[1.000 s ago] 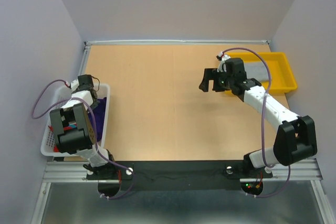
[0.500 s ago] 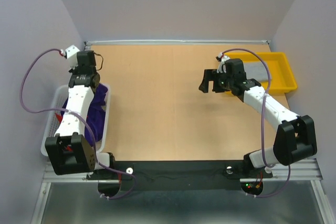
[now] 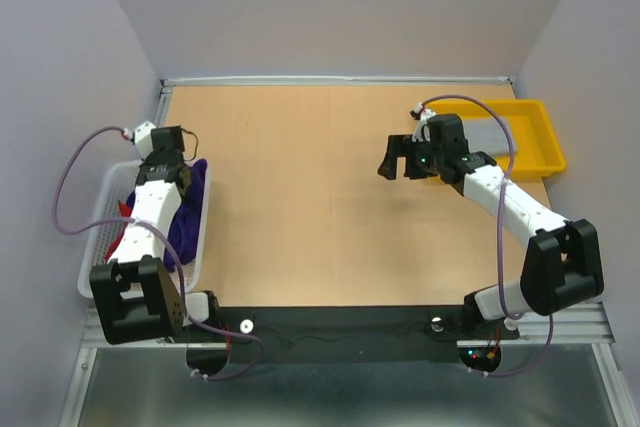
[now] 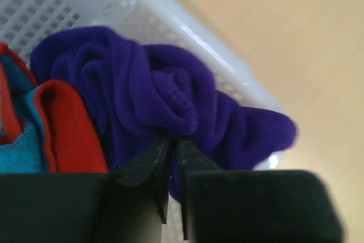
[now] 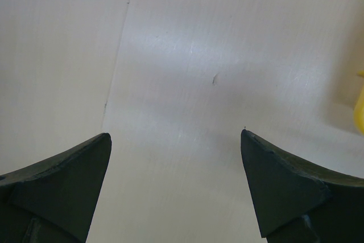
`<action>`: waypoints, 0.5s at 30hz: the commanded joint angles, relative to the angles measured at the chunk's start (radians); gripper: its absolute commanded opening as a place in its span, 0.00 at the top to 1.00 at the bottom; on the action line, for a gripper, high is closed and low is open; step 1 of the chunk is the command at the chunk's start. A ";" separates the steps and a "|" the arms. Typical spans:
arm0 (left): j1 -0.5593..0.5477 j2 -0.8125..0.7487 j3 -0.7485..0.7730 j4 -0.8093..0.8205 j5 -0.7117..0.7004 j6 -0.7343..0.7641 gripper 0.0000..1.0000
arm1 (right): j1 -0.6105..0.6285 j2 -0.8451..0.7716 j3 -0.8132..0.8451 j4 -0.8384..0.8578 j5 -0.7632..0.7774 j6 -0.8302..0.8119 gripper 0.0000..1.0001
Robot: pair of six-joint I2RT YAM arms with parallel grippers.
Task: Fold and stack the towels
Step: Grab crumpled towel
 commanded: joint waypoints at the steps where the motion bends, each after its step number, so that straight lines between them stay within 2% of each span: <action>1: 0.095 -0.157 -0.021 0.064 0.046 0.015 0.50 | 0.009 -0.038 -0.019 0.007 -0.015 -0.005 0.00; 4: 0.096 -0.190 0.007 0.044 0.112 0.042 0.29 | 0.009 -0.046 -0.019 0.005 -0.027 -0.005 0.00; 5: 0.095 -0.191 0.012 0.034 0.176 0.052 0.27 | 0.009 -0.047 -0.018 0.005 -0.030 -0.005 0.00; 8: 0.087 -0.205 0.009 0.030 0.257 0.055 0.25 | 0.009 -0.053 -0.022 0.005 -0.044 -0.005 0.00; 15: 0.067 -0.150 -0.011 0.045 0.275 -0.002 0.25 | 0.009 -0.063 -0.032 0.008 -0.042 -0.022 0.00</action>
